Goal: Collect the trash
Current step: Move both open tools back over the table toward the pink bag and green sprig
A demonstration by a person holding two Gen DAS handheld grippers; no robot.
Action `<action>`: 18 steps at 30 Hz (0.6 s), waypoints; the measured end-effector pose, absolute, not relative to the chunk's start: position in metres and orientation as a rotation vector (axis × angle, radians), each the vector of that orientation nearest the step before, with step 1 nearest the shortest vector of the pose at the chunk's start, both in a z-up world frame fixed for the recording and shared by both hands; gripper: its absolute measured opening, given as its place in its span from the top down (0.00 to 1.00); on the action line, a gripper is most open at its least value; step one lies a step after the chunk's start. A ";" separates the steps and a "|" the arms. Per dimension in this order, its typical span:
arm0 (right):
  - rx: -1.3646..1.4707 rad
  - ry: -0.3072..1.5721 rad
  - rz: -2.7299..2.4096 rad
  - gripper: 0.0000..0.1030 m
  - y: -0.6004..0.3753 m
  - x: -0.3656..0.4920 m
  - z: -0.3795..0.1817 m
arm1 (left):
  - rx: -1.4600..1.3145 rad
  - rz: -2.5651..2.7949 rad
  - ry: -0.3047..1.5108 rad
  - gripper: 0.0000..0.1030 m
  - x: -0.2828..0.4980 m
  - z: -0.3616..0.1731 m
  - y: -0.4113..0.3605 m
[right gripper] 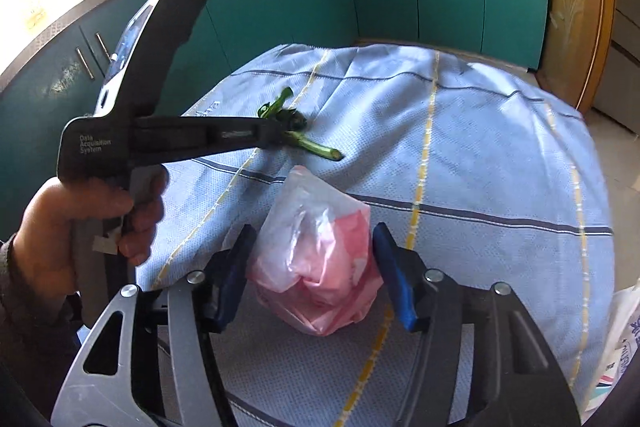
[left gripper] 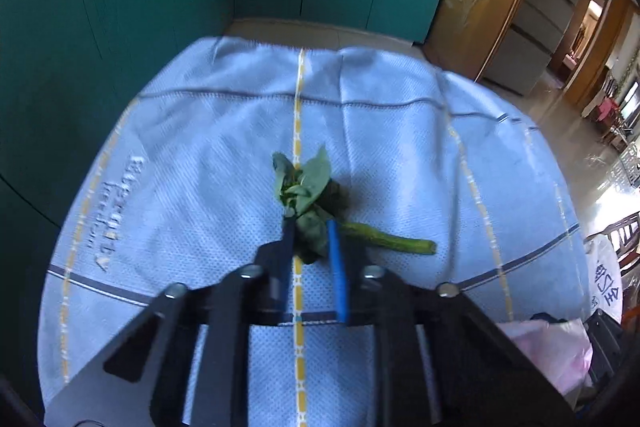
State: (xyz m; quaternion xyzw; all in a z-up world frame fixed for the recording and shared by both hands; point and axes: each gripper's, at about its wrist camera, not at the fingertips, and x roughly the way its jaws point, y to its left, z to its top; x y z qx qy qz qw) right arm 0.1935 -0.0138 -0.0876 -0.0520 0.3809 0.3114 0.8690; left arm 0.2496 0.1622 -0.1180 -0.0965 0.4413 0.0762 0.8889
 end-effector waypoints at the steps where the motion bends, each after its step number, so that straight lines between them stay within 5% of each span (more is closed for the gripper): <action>1: -0.104 0.789 0.647 0.42 -0.019 0.193 -0.086 | -0.212 0.156 0.895 0.89 0.244 -0.112 0.163; 11: -0.051 0.748 0.561 0.42 -0.072 0.190 -0.073 | -0.203 0.109 0.652 0.91 0.184 -0.048 0.143; 12: -0.043 0.755 0.554 0.42 -0.075 0.191 -0.073 | -0.193 0.107 0.652 0.81 0.186 -0.047 0.141; 13: -0.039 0.760 0.550 0.42 -0.076 0.191 -0.074 | -0.178 0.122 0.661 0.53 0.192 -0.050 0.141; 14: -0.034 0.765 0.545 0.42 -0.078 0.190 -0.075 | -0.168 0.145 0.675 0.42 0.200 -0.055 0.142; 18: -0.035 0.782 0.540 0.42 -0.076 0.191 -0.080 | -0.128 0.206 0.825 0.40 0.238 -0.095 0.146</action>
